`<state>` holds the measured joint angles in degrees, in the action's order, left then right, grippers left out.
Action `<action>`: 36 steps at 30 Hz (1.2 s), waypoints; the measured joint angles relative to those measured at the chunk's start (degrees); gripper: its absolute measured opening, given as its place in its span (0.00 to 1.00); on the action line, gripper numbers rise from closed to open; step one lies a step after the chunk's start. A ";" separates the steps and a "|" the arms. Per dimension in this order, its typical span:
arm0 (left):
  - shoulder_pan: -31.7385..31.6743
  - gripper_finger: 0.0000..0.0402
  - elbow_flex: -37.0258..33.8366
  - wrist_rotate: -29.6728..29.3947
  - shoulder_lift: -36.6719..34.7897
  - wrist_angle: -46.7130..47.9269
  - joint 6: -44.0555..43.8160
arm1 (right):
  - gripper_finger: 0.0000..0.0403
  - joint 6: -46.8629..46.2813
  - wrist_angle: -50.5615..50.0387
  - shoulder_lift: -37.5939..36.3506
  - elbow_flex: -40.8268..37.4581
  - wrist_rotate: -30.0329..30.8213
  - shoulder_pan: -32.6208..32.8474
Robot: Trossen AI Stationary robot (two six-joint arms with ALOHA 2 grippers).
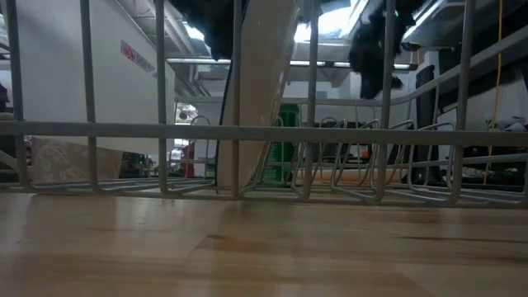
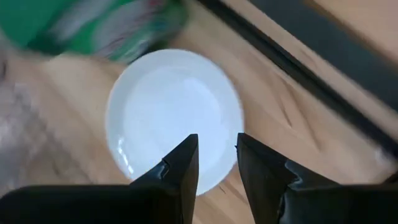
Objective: Sort dishes
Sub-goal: Put the white plate in the dish rack
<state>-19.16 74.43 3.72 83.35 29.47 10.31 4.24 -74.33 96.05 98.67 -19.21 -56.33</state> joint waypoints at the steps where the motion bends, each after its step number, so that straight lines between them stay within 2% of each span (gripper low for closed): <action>1: -0.70 0.25 0.00 1.18 0.00 -0.07 1.27 | 0.29 -2.51 1.58 0.00 -2.14 -0.69 -1.65; 7: -3.28 0.25 0.00 3.81 0.00 -0.15 6.04 | 0.29 -11.49 6.22 0.00 -13.60 -1.12 -6.13; 18: -5.96 0.25 0.00 3.77 0.00 -0.08 10.02 | 0.29 -14.30 13.41 0.02 -27.54 -3.11 -6.28; 24: -6.16 0.25 0.00 3.77 0.00 0.01 12.46 | 0.29 -18.35 19.24 0.04 -32.42 -5.06 -6.28; 36: -6.14 0.25 0.00 3.74 0.00 0.05 14.05 | 0.29 -20.85 23.97 0.04 -37.91 -8.85 -6.28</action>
<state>-25.30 74.43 7.46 83.35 29.52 24.36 -16.61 -50.36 96.09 60.76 -28.07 -62.61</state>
